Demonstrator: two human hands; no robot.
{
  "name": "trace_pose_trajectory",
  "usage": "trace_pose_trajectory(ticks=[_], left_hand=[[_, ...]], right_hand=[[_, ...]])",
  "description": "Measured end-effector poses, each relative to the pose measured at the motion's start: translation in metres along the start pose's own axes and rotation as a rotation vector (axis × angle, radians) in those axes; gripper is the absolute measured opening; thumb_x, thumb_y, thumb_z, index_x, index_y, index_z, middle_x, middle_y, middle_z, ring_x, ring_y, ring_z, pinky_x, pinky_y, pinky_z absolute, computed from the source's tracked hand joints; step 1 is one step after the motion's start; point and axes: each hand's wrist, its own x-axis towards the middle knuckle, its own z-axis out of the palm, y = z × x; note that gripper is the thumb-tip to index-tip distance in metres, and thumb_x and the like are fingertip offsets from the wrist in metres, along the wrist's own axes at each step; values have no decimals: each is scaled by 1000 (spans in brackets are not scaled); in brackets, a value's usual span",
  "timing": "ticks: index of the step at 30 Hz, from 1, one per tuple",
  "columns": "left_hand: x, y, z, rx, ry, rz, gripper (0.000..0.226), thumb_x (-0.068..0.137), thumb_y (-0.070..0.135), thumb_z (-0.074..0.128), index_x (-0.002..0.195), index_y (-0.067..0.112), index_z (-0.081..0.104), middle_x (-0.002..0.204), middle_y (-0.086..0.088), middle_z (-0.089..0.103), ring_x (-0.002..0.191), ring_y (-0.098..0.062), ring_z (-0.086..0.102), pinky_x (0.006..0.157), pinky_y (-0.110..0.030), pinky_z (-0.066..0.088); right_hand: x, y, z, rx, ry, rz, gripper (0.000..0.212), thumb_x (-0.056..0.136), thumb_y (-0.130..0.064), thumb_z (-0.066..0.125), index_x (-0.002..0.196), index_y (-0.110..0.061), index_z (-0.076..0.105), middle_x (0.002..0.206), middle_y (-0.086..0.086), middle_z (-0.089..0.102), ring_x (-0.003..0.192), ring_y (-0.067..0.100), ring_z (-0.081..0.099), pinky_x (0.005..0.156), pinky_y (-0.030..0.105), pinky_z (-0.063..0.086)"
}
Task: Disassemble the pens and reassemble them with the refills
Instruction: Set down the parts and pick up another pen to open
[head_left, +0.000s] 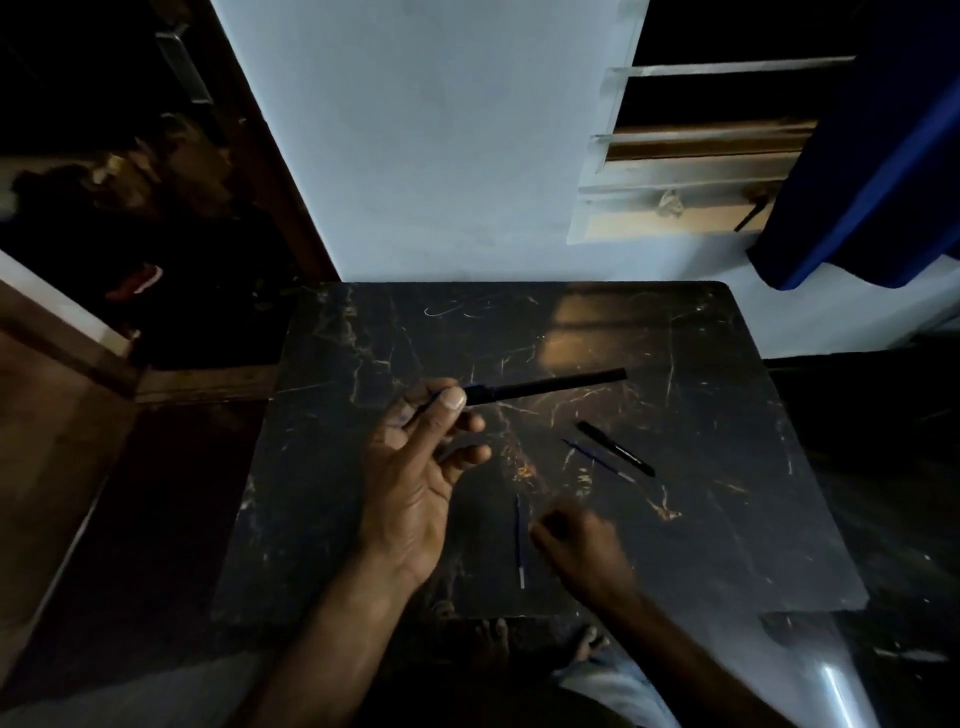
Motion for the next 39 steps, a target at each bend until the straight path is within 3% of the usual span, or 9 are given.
trace_pose_trajectory(ticks=[2, 4, 7, 15, 21, 25, 28, 31, 39], left_hand=[[-2, 3, -5, 40, 28, 9, 19, 71, 32, 86, 89, 29, 83, 87, 2, 74, 77, -7, 74, 59, -21, 59], [-3, 7, -10, 66, 54, 18, 14, 74, 31, 85, 87, 29, 83, 85, 3, 75, 76, -7, 74, 58, -21, 59], [-4, 11, -21, 107, 85, 34, 8, 85, 22, 79, 87, 29, 83, 85, 4, 75, 76, -7, 73, 58, -21, 58], [-2, 25, -41, 113, 178, 103, 10, 85, 19, 74, 89, 26, 80, 87, 7, 74, 75, -5, 73, 58, -21, 58], [-1, 34, -53, 151, 279, 138, 9, 89, 19, 76, 87, 27, 80, 92, 5, 73, 76, -7, 73, 58, -22, 58], [-3, 36, -61, 162, 339, 158, 14, 87, 20, 72, 83, 28, 82, 89, 4, 73, 74, -7, 73, 57, -22, 58], [-5, 36, -67, 166, 383, 165, 11, 87, 20, 76, 82, 27, 82, 86, 5, 74, 71, -7, 73, 55, -22, 58], [-8, 33, -71, 150, 416, 177, 5, 81, 22, 78, 86, 24, 79, 82, 6, 75, 68, -6, 73, 53, -21, 57], [-10, 23, -73, 150, 397, 155, 16, 79, 23, 75, 94, 19, 76, 83, 4, 75, 70, -7, 73, 54, -21, 58]], right_hand=[[8, 27, 24, -189, -100, 91, 19, 97, -41, 67, 105, -24, 68, 92, -4, 72, 80, 11, 67, 74, 34, 58], [17, 40, 39, -297, -99, 150, 24, 94, -48, 66, 100, -25, 65, 96, 2, 74, 86, 21, 70, 68, 30, 51], [30, 39, 53, -368, -94, 154, 23, 92, -46, 65, 90, -24, 60, 99, 6, 74, 89, 27, 71, 63, 29, 44], [55, 12, 80, -566, -202, 11, 36, 96, -45, 54, 119, -19, 66, 116, 9, 70, 98, 26, 68, 75, 33, 53], [85, -31, 107, -531, -150, -123, 32, 97, -44, 56, 113, -19, 69, 110, 9, 73, 94, 27, 70, 68, 33, 45], [108, -43, 119, -577, -136, -160, 33, 101, -40, 54, 120, -17, 66, 118, 12, 71, 102, 30, 69, 80, 36, 51], [115, -41, 124, -593, -160, -151, 37, 101, -42, 52, 125, -16, 63, 122, 14, 69, 106, 32, 67, 85, 38, 51], [117, -38, 125, -580, -173, -140, 38, 99, -45, 55, 123, -17, 64, 118, 11, 70, 103, 30, 68, 78, 37, 49], [116, -31, 117, -497, -174, -139, 39, 96, -54, 55, 117, -22, 61, 113, 8, 67, 97, 25, 65, 79, 38, 54]])
